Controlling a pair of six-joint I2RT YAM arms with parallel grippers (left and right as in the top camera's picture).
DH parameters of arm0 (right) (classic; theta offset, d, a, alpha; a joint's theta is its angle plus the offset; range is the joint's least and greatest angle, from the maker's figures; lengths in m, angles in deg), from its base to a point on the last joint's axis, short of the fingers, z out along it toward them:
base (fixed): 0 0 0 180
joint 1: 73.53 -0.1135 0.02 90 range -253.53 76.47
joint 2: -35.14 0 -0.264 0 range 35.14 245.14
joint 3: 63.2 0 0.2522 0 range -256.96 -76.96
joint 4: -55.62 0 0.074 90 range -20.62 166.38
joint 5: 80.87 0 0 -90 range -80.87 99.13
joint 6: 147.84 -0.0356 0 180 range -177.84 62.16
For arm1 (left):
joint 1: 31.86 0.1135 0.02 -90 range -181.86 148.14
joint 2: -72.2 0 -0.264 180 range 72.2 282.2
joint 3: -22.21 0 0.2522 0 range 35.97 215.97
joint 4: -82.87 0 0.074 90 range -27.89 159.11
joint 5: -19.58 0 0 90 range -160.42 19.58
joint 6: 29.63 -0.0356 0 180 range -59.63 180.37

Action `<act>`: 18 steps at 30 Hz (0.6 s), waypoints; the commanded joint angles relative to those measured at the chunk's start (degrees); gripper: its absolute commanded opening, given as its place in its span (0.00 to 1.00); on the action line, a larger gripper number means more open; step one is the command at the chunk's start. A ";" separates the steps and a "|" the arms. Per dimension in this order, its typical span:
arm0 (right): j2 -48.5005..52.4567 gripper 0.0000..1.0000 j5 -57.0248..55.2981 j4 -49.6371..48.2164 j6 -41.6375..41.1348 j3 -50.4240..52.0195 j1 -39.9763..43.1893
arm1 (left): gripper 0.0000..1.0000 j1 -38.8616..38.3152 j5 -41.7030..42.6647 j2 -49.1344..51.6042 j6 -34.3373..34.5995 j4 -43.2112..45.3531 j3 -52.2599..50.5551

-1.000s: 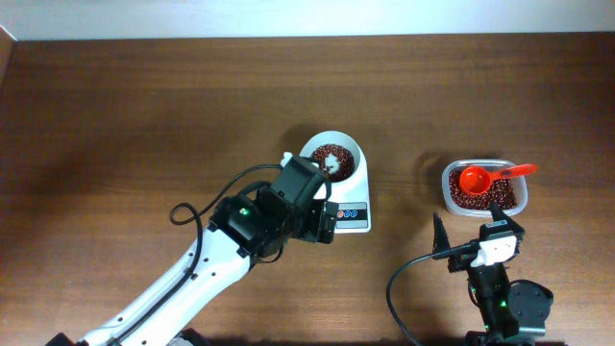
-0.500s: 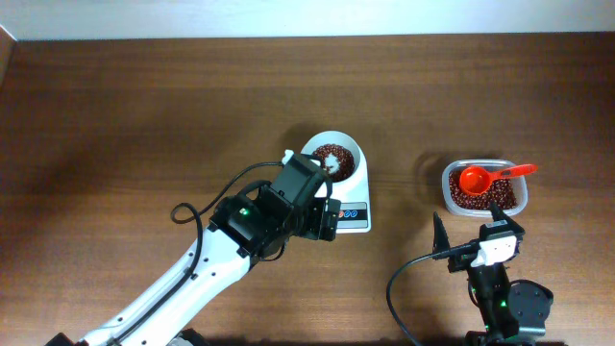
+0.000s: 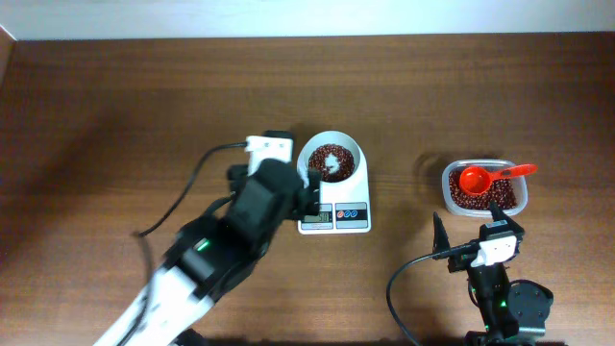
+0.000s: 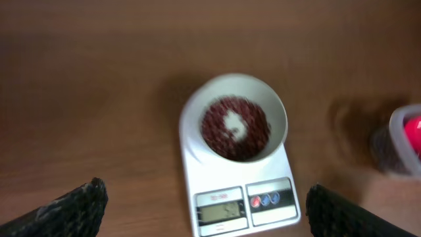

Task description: Scoop item into bowl and weigh 50g on scale

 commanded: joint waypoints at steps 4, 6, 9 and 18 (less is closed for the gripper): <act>-0.59 0.99 0.11 0.24 -0.02 0.28 -0.50 | 0.99 -0.07 -2.80 -26.62 0.48 -12.68 0.17; -0.59 0.99 0.11 0.24 -0.02 0.28 -0.50 | 0.99 -0.07 -2.91 -34.93 0.44 -15.45 0.17; -0.59 0.99 0.13 0.24 -0.02 0.28 -0.50 | 0.99 -0.07 -3.04 -43.71 0.46 -22.86 0.15; -0.59 0.99 0.11 0.24 -0.02 0.28 -0.50 | 0.99 -0.07 -2.56 -56.98 0.46 -29.16 0.15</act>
